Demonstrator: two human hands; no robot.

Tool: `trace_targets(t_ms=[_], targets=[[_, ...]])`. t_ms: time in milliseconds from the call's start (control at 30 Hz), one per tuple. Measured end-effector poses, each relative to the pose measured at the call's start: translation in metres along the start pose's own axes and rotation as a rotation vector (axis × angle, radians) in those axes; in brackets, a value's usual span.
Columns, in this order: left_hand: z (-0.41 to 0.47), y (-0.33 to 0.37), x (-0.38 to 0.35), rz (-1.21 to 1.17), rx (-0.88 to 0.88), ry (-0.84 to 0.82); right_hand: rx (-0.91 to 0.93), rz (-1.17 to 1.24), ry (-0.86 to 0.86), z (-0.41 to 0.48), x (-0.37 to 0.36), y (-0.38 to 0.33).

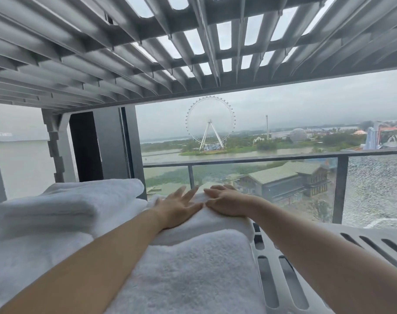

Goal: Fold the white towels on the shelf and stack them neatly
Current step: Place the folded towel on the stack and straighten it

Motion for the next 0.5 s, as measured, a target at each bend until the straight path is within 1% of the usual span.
trace_targets(t_ms=[67,133,167,233,300,400,500], targets=[[-0.008,0.012,0.016,-0.037,-0.123,0.158,0.008,0.022,0.029,0.001,0.001,0.001],[-0.019,0.029,0.036,-0.028,-0.287,0.338,0.008,0.058,0.034,0.002,0.003,0.000],[-0.024,0.037,0.041,-0.008,-0.350,0.387,0.009,0.102,0.019,0.002,0.004,0.001],[-0.026,0.045,0.038,-0.016,-0.395,0.367,0.031,0.262,-0.030,0.000,0.010,0.002],[-0.022,0.044,0.028,-0.070,-0.377,0.272,0.056,0.307,-0.025,-0.004,0.024,0.007],[-0.015,0.036,0.023,-0.093,-0.327,0.196,0.067,0.300,0.096,-0.013,0.044,0.028],[-0.016,0.035,0.022,-0.082,-0.302,0.152,0.206,0.099,0.156,-0.027,0.047,0.028]])
Point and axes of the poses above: each hand's wrist, its own z-axis towards the middle knuckle, its own x-axis out of the back of the hand, y = z × x, the point moved 9 cm from there along z, towards the middle knuckle, and after that the axes turned 7 degrees about -z, right-handed, at the moved point
